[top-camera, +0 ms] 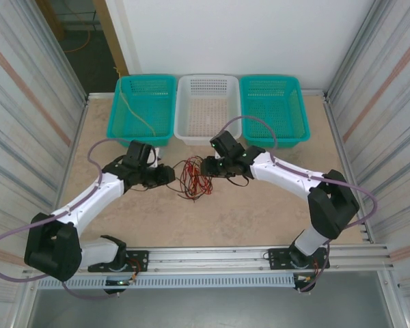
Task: Untangle the cables
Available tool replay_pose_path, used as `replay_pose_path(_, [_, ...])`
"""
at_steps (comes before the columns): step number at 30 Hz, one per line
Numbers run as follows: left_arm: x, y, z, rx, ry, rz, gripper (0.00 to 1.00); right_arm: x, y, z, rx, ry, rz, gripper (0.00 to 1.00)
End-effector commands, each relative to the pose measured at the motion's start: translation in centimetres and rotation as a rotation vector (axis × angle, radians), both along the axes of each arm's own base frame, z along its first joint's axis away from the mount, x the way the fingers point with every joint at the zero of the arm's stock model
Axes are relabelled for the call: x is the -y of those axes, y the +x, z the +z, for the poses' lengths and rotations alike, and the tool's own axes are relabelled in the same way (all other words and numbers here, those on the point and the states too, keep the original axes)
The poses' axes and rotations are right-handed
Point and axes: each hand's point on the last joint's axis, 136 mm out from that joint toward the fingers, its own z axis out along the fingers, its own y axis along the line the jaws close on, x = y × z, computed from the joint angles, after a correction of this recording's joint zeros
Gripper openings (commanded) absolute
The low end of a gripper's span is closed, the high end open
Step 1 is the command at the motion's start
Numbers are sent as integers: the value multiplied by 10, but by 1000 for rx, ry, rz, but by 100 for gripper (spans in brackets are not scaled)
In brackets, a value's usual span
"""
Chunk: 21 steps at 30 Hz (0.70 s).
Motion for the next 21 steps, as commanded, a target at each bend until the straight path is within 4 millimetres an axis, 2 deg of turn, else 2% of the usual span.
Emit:
replay_pose_path(1, [17, 8, 6, 15, -85, 9, 32, -7, -8, -8, -15, -38, 28, 44])
replay_pose_path(4, [27, 15, 2, 11, -79, -14, 41, -8, -21, -15, -27, -90, 68, 54])
replay_pose_path(6, [31, 19, -3, -4, -67, -25, 50, -2, -26, -19, -23, -146, 70, 54])
replay_pose_path(9, [36, 28, -12, -13, -50, -30, 54, 8, -28, -24, -28, -195, 51, 45])
replay_pose_path(13, [42, 40, -21, -35, -32, -33, 45, 10, -27, -24, -29, -200, 53, 26])
replay_pose_path(17, [50, 50, -19, -38, -40, -44, 42, 15, -29, -25, -29, -232, 56, 4])
replay_pose_path(18, [51, 51, -18, -34, -41, -48, 42, 20, -29, -25, -23, -247, 52, 1])
replay_pose_path(21, [53, 52, -19, -27, -13, -64, 42, 32, -32, -24, -32, -246, 52, 1])
